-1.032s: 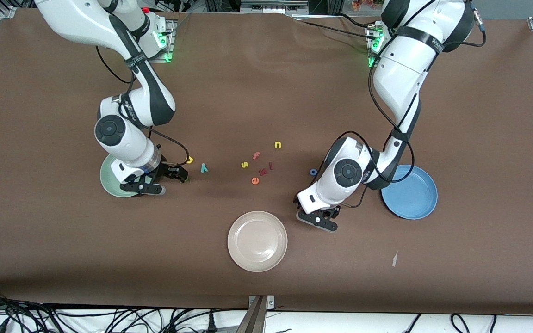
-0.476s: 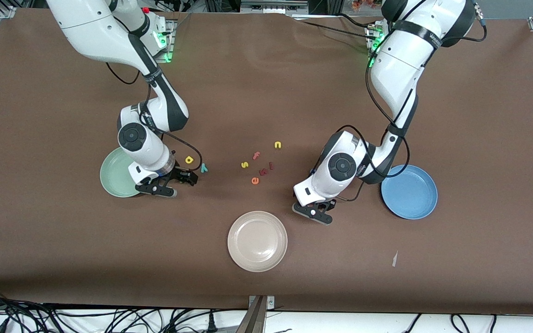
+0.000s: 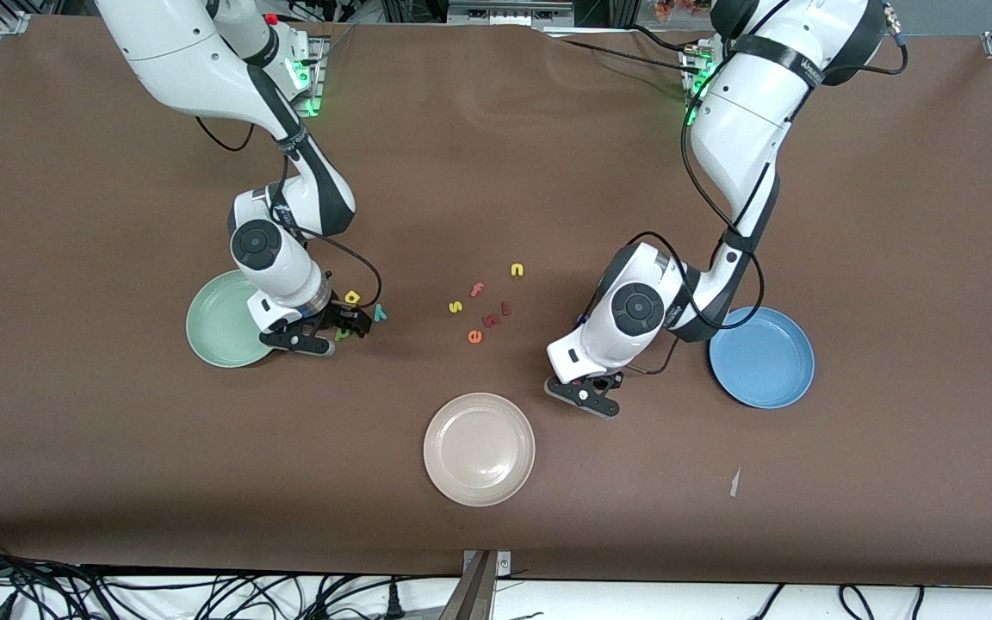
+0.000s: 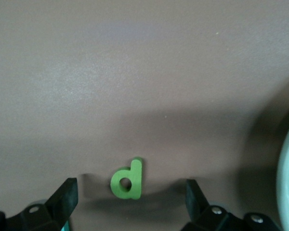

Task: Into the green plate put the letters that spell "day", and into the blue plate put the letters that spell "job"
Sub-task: 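Grasp the green letter with the right gripper while the left gripper grasps the red letter, then drop the green letter on the green plate while the left gripper drops red on blue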

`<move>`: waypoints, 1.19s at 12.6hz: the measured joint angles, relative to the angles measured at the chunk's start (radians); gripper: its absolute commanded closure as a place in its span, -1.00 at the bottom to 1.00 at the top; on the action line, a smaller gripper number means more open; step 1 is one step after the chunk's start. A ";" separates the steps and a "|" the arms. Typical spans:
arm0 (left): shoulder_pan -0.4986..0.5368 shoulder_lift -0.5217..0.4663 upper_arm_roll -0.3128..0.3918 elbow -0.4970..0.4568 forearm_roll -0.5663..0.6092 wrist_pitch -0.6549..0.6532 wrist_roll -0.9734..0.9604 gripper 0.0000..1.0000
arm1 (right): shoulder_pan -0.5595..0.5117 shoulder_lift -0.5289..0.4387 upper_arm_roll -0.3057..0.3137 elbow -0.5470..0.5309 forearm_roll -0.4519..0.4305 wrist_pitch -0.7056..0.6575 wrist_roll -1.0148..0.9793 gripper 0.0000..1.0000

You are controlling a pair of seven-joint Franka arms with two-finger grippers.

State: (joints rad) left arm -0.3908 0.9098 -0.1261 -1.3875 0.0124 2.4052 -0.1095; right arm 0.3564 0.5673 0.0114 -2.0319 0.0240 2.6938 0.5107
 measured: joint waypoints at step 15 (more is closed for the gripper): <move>0.300 -0.292 0.011 -0.116 0.188 -0.482 0.470 1.00 | 0.016 -0.011 -0.025 -0.009 0.000 0.008 0.000 0.32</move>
State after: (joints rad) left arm -0.0910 0.6180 -0.1147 -1.5040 0.2002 1.9236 0.3605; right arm 0.3727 0.5565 -0.0134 -2.0407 0.0238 2.7019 0.5108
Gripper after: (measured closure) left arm 0.648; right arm 0.542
